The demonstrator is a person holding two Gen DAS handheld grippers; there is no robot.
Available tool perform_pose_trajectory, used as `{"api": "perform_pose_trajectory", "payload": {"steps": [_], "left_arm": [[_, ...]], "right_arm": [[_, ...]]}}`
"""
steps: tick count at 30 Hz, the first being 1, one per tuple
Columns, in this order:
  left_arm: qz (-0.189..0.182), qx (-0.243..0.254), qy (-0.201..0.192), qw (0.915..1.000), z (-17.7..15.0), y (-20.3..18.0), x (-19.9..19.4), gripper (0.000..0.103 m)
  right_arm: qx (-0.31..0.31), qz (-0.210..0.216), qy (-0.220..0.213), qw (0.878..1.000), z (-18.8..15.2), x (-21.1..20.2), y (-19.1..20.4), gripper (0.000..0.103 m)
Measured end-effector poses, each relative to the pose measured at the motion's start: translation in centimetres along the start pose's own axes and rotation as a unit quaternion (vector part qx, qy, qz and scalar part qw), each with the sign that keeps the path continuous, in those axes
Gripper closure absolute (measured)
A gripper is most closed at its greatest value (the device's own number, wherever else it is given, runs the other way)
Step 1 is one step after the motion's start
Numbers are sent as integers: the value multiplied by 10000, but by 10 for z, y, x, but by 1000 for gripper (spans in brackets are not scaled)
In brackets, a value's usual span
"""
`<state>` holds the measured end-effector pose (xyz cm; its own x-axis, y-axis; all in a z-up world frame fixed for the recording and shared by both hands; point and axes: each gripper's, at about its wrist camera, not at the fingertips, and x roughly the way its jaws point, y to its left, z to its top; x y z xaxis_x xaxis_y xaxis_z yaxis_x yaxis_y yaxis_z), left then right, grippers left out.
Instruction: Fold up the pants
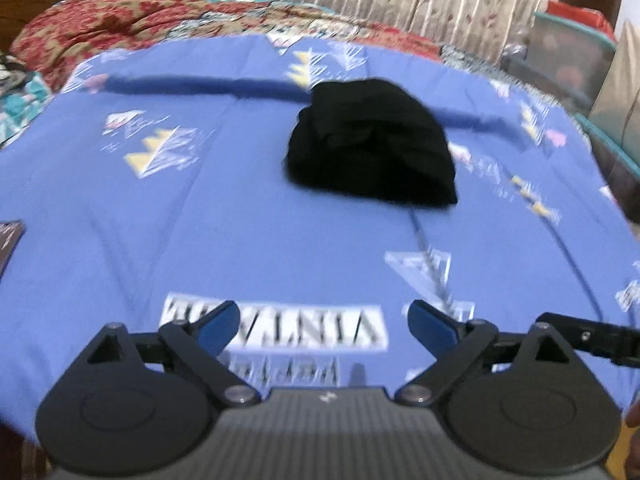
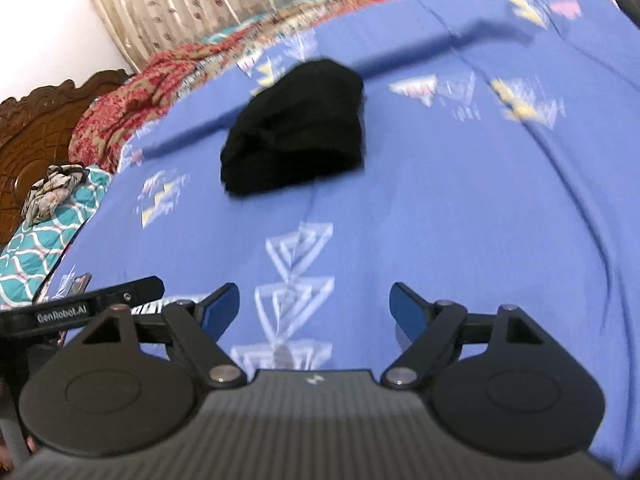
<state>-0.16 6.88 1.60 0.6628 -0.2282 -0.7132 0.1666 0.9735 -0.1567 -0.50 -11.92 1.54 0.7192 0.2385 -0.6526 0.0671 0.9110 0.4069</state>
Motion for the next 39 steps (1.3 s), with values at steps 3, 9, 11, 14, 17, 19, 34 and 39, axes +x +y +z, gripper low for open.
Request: {"api": "perform_pose_trajectory", "payload": {"steps": [3,9,11,14,17,19,34,39], "left_arm": [[179,-13,66,9998,-13,-1,-11,0],[395,42,-167,9991,-17,-4,-31,0],[378,43,-213,9991,-16,-5,-36,0],[389,132,-250,9988,-17,-8,-39,0],[414,258,-272,9984,-19,-12,-39,0],[410,261,-298,9984,-20,-13,-39,0],[597,44,-633,9962,-16,-5,-47,0],[869,172,-730,9934,-16,-9,-47,0]], "right_arm": [[98,3,144,9998,-9,-3,4,19],[32,89,194,9998,-14,-10,15,19],[46,98,235,9997,-15,-9,15,19],[135,92,277,9995,-18,-9,12,19],[179,74,278,9994,-19,-9,12,19],[177,71,281,9994,-20,-10,12,18],[298,41,421,9987,-23,-7,8,18],[301,38,429,9986,-23,-7,8,18]]}}
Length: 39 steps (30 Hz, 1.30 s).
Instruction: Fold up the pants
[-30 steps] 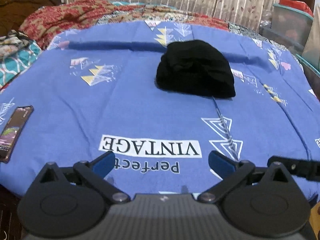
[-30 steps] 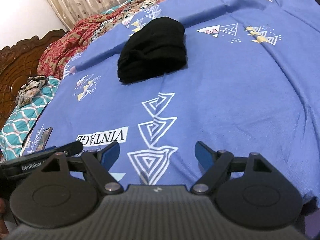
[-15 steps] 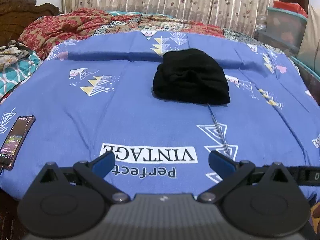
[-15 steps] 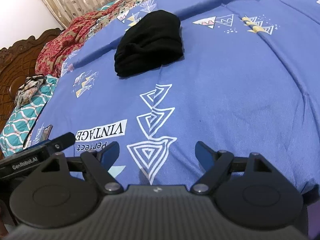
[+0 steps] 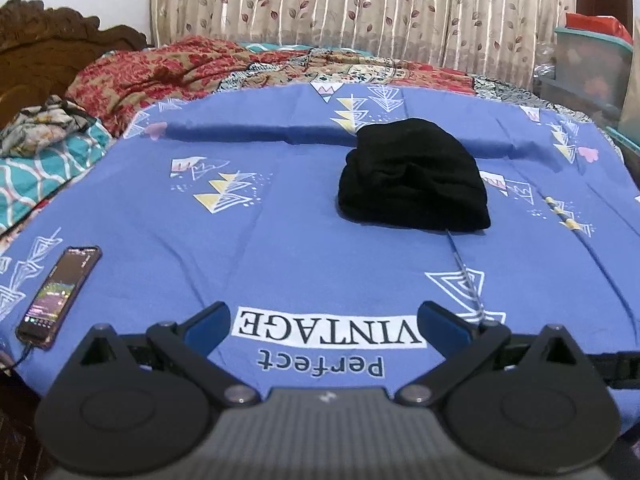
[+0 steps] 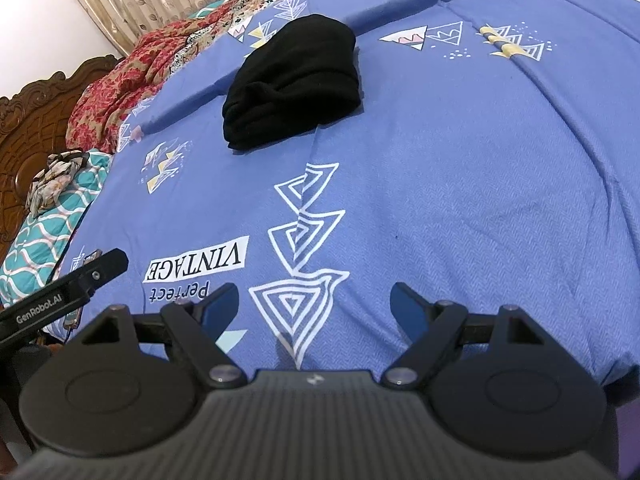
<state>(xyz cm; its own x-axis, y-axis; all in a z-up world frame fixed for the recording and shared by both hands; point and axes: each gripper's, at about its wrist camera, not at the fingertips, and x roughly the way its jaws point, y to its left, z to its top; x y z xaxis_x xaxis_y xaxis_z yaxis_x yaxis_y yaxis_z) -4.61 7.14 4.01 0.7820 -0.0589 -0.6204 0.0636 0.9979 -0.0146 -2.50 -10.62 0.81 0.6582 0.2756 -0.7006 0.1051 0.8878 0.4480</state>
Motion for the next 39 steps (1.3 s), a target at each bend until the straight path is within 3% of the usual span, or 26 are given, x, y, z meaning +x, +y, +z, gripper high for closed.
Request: {"api": "perform_pose_trajectory", "payload": {"steps": [21,39], "left_arm": [[311,21,108,9995,0,1,5,0],[264,44,266,9993,-4,3,7,0]], "right_arm": [[28,8,39,10000,0,0,-4,18],[75,19,85,9999,-1,0,-6,18]]}}
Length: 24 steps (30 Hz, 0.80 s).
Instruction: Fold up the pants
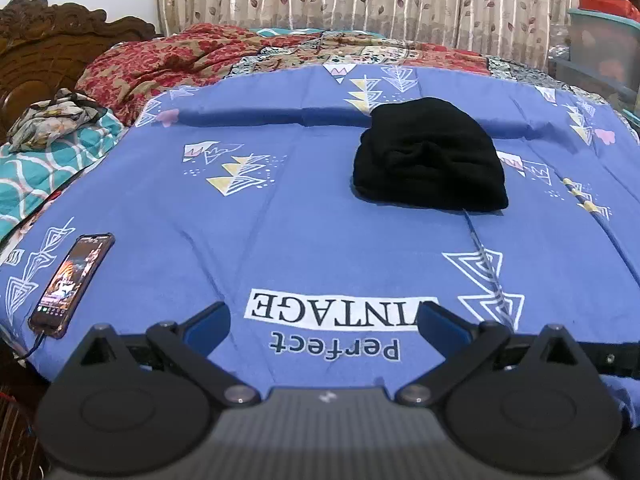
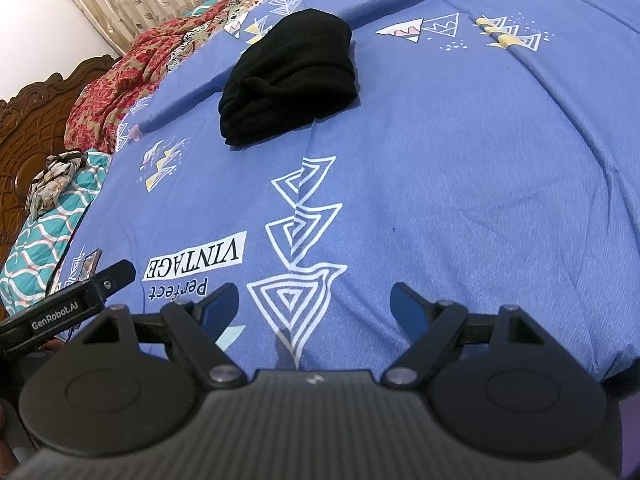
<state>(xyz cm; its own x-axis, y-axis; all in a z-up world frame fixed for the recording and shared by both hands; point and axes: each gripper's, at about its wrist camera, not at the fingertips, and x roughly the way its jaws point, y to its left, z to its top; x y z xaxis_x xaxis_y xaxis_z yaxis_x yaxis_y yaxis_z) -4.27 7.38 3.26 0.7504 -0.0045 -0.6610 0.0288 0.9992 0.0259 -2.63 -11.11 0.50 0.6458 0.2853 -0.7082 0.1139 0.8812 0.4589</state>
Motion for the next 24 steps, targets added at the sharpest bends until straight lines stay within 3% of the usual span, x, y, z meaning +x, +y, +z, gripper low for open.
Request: {"api": "perform_pose_trajectory", "payload": {"steps": [8,16,24], "left_arm": [[103,-62,135,9998,1,3,5,0],[322,128,-13,9994,1,-6,-1,0],[161,127,96,9997,0,-4,-1,0]], "right_arm": [[23,6,13,10000,0,-1,-1,18],[25,9,14,10000,0,-1,-2,18],[21,13,18,10000,1,-1,-2,18]]}}
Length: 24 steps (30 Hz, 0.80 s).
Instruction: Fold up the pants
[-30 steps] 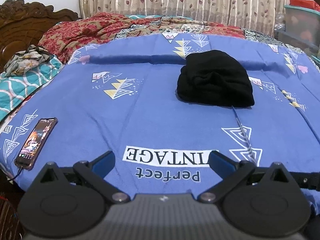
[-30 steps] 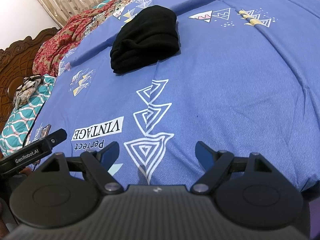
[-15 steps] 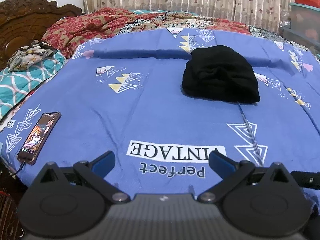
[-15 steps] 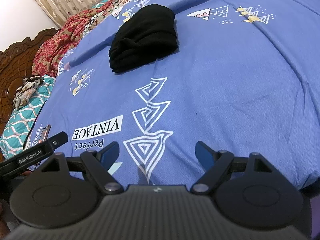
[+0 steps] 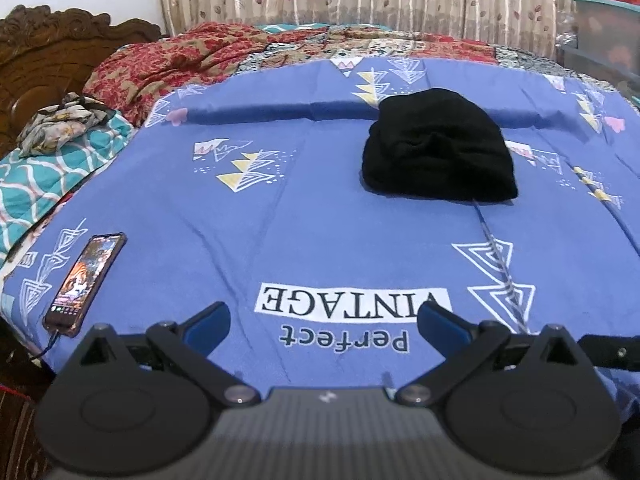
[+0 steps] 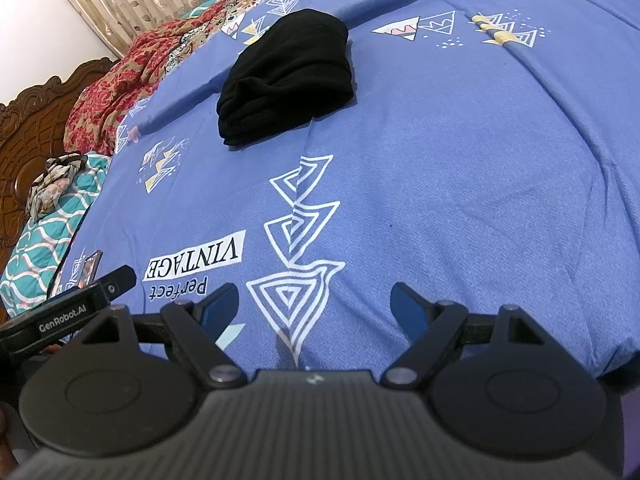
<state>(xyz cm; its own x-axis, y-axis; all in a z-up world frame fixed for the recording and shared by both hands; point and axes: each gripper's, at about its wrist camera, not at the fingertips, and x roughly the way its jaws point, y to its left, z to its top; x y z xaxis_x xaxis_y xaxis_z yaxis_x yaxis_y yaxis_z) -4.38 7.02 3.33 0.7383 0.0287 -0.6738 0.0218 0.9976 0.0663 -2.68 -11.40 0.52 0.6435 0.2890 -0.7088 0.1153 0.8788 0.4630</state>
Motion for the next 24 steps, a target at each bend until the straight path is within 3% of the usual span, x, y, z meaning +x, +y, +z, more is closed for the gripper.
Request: {"api": "perform_pose_trajectory", "payload": {"steps": [13,24], "left_arm": [[-348,5,73,9994,-2,0,-2,0],[-368,-94,258,9989,-4,2,2,0]], "right_arm": [[-3,0,-3,10000,0,0,0,18],[-8,-2,-13,10000,0,-2,0,18]]}}
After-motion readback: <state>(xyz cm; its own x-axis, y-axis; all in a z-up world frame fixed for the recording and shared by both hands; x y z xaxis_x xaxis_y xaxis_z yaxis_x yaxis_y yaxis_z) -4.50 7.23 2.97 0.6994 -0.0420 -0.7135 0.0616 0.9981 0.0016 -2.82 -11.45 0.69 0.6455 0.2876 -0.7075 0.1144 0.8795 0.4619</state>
